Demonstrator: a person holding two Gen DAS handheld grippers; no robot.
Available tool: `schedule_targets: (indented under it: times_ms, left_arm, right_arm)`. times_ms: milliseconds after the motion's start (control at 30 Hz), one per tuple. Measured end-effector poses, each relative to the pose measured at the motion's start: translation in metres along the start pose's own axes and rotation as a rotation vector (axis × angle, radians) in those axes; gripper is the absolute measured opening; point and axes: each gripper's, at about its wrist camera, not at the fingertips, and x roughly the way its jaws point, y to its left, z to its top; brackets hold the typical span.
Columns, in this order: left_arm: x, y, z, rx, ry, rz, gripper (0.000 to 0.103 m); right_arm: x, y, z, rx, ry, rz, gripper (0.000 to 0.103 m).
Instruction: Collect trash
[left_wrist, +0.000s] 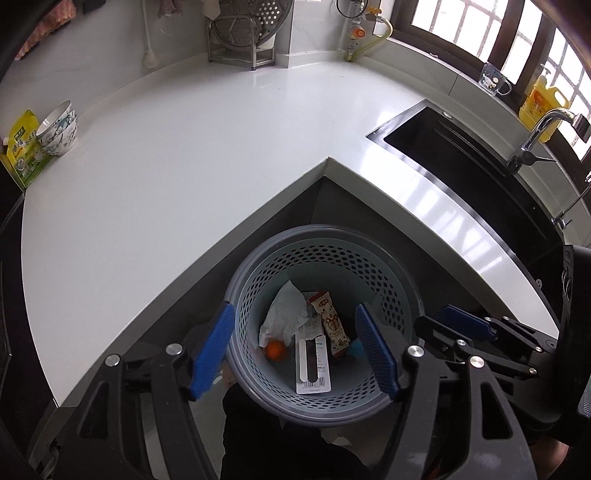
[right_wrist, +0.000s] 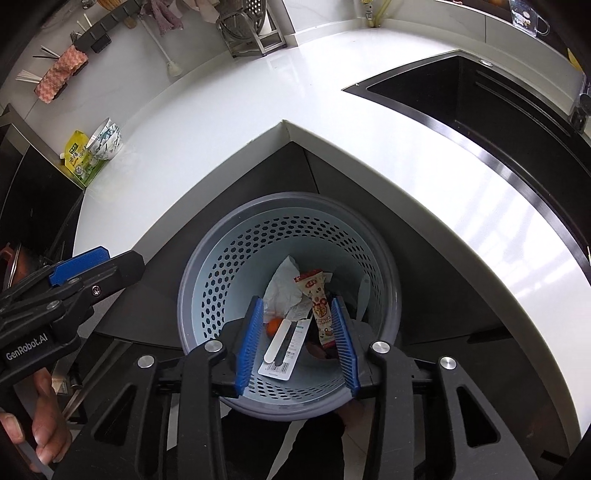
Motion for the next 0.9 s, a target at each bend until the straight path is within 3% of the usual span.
schedule_targets:
  times_ms: [400, 900]
  left_arm:
    - [-0.026, 0.001, 0.006, -0.005, -0.027, 0.053, 0.078]
    - [-0.049, 0.01, 0.007, -0.022, -0.055, 0.095, 0.091]
  right_arm:
    - [-0.027, 0.009, -0.003, -0.012, -0.001, -0.027, 0.058]
    - [-0.04, 0.012, 0.0, 0.008, -0.017, -0.031, 0.063]
